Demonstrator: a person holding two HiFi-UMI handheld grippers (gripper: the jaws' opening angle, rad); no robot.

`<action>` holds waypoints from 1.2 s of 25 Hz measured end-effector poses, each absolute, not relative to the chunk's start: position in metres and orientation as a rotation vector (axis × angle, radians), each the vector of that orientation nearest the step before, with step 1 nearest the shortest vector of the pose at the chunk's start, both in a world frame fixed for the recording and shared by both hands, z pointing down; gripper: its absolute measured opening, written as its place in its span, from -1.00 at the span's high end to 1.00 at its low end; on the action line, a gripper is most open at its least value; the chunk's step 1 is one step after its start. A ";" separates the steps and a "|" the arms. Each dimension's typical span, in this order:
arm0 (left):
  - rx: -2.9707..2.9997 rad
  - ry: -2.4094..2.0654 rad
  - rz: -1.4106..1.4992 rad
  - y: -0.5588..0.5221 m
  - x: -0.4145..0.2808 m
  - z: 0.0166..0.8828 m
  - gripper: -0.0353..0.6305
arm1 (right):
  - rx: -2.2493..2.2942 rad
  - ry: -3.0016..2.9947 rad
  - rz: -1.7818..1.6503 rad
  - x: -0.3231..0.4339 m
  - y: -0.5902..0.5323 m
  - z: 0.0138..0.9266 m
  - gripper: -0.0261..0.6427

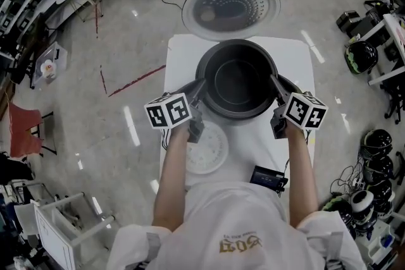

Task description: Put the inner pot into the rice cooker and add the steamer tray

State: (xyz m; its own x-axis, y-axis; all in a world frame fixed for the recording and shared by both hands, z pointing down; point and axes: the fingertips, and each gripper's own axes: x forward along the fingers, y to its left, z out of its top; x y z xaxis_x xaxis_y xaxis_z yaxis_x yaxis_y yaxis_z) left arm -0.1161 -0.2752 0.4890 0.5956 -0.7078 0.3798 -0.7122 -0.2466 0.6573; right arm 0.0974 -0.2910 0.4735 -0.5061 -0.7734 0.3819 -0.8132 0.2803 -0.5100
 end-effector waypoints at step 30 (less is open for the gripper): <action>2.165 -1.425 0.335 -0.268 -0.120 0.479 0.33 | 1.651 -2.373 0.661 0.097 -0.275 0.465 0.53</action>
